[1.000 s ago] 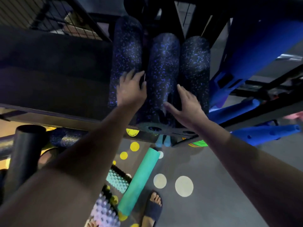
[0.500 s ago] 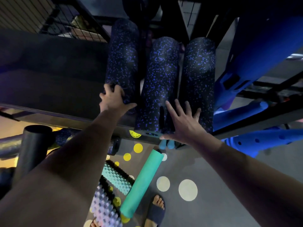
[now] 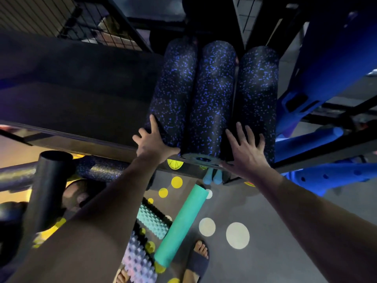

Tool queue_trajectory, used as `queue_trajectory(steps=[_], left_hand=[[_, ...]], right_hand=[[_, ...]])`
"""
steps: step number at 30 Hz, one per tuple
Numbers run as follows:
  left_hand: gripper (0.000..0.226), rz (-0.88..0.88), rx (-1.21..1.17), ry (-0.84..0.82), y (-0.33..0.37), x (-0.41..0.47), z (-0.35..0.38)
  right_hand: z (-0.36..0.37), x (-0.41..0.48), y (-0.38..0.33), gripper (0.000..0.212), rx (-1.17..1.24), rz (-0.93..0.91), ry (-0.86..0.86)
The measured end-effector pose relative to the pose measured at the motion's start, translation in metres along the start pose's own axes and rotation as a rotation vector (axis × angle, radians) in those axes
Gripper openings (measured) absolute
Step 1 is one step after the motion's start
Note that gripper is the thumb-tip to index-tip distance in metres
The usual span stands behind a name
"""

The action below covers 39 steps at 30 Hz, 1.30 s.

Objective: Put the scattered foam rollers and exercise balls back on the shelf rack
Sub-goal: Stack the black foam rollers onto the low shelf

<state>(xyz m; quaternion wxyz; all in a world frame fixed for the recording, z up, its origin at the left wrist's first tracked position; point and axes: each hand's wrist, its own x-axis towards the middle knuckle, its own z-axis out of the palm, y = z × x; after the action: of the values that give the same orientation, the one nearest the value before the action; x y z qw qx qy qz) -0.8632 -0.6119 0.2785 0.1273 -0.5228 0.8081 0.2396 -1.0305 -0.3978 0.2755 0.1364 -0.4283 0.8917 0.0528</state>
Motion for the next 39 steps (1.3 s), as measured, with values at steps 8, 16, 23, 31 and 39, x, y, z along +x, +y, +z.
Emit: queue_trajectory(steps=[8, 16, 23, 31, 39], left_hand=[[0.146, 0.063, -0.023, 0.024, 0.003, 0.008, 0.001], [0.143, 0.067, -0.006, 0.036, 0.008, 0.007, 0.005], [0.14, 0.018, -0.045, -0.006, 0.014, 0.005, 0.003], [0.098, 0.252, -0.481, 0.212, -0.032, -0.011, 0.016], [0.05, -0.083, -0.73, 0.182, -0.314, -0.112, 0.114]], right_hand=[[0.009, -0.008, 0.01, 0.122, 0.041, 0.288, -0.064], [0.014, -0.024, 0.011, 0.078, -0.062, 0.212, 0.018], [0.012, -0.036, -0.009, 0.069, -0.046, 0.281, 0.043], [0.049, -0.085, -0.124, 0.065, 0.169, 0.218, 0.418], [0.124, -0.139, -0.307, 0.04, 0.082, -0.059, 0.072]])
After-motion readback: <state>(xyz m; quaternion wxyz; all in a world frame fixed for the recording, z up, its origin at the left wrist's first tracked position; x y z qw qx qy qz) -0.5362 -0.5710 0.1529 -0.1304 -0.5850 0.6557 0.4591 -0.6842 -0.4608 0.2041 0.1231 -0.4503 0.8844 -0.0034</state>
